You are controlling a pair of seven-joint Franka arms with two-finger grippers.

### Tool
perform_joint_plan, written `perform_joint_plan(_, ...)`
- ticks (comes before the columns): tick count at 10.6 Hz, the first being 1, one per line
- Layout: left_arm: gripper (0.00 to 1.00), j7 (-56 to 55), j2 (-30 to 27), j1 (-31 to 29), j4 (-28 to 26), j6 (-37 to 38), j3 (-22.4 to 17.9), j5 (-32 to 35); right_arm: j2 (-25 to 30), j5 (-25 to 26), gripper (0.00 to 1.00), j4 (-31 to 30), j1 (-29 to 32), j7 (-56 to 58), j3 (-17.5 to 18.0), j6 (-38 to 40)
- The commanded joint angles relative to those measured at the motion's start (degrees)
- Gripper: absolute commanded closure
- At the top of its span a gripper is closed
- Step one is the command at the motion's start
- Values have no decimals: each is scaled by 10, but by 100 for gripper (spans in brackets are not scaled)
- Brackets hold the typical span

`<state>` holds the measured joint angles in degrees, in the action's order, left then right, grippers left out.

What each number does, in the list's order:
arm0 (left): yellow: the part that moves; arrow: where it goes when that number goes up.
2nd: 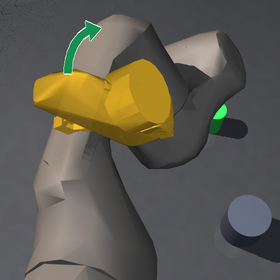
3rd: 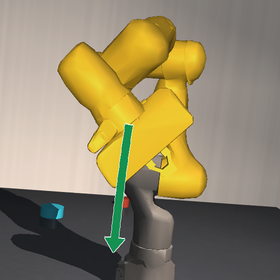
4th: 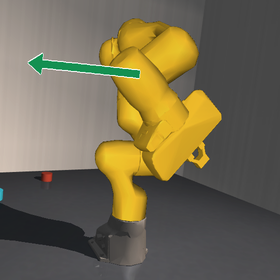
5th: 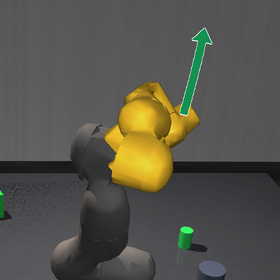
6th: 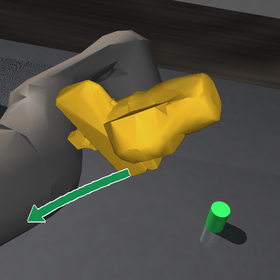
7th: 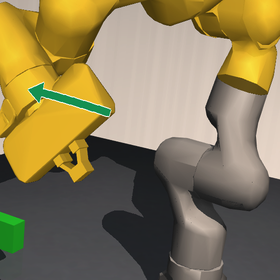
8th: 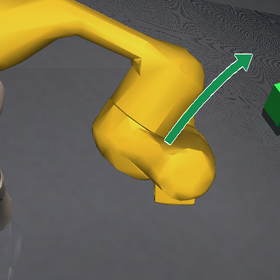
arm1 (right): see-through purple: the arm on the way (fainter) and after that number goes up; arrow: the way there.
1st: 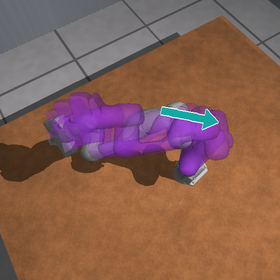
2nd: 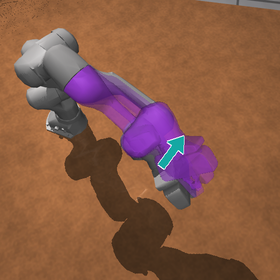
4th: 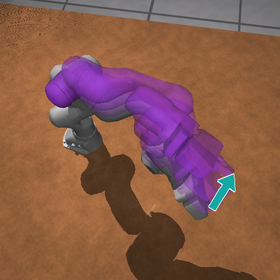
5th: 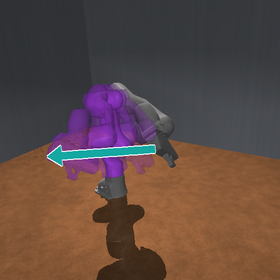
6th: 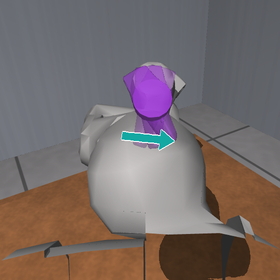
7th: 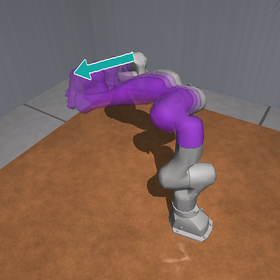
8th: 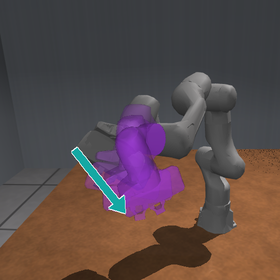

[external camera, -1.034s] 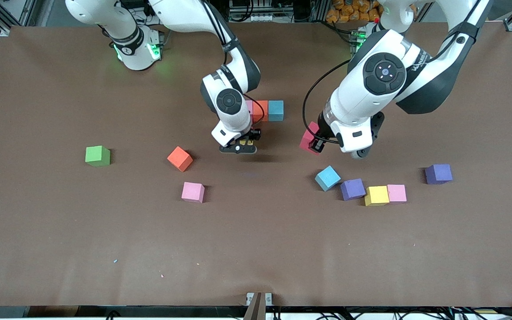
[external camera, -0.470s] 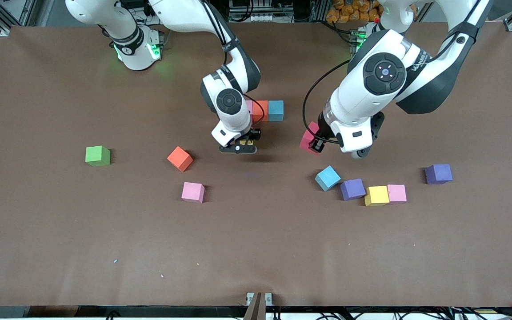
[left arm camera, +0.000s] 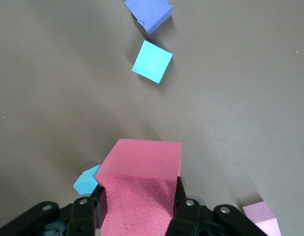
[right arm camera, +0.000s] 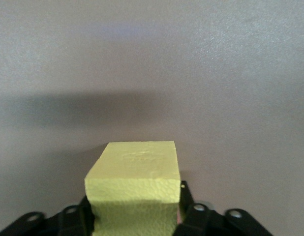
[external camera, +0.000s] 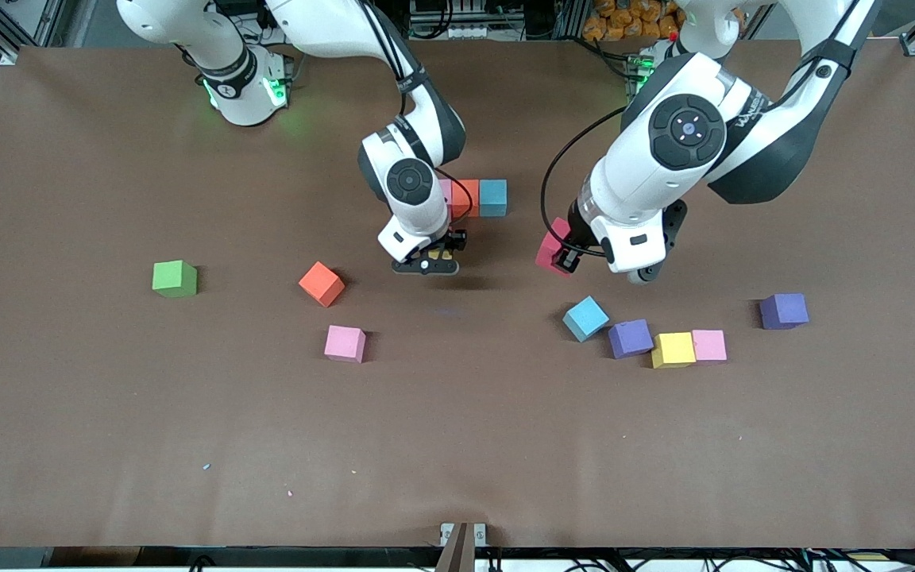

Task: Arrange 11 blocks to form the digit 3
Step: 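Lower the yellow cube into the column and open the right gripper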

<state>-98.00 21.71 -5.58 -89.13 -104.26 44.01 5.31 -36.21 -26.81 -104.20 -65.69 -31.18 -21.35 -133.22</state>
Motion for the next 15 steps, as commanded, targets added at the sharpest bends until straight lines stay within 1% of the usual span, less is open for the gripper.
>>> perform_joint_plan(1,100,11,1,-3,9,12,1,-14,1,-11,0,0,-1,0,0,3)
perform_joint_plan(4,100,11,2,-3,9,12,1,-15,11,-10,0,8,2,7,-1,12)
perform_joint_plan(7,100,-14,4,4,5,12,1,-16,28,-6,0,45,7,9,-7,74)
perform_joint_plan(9,100,-46,21,5,1,12,2,-18,33,-2,0,68,6,12,-27,125)
perform_joint_plan(10,100,-67,33,8,0,11,2,-32,39,4,0,69,6,31,-36,140)
perform_joint_plan(11,100,-90,43,10,-2,9,2,-36,41,9,0,66,6,74,-48,150)
perform_joint_plan(12,100,-118,57,11,-2,0,2,-37,42,16,0,64,6,131,-68,160)
perform_joint_plan(13,100,-153,71,25,-3,-23,2,-36,42,32,0,62,6,196,-84,173)
perform_joint_plan(15,100,-222,84,53,-38,-98,0,-26,42,69,0,56,6,322,-105,185)
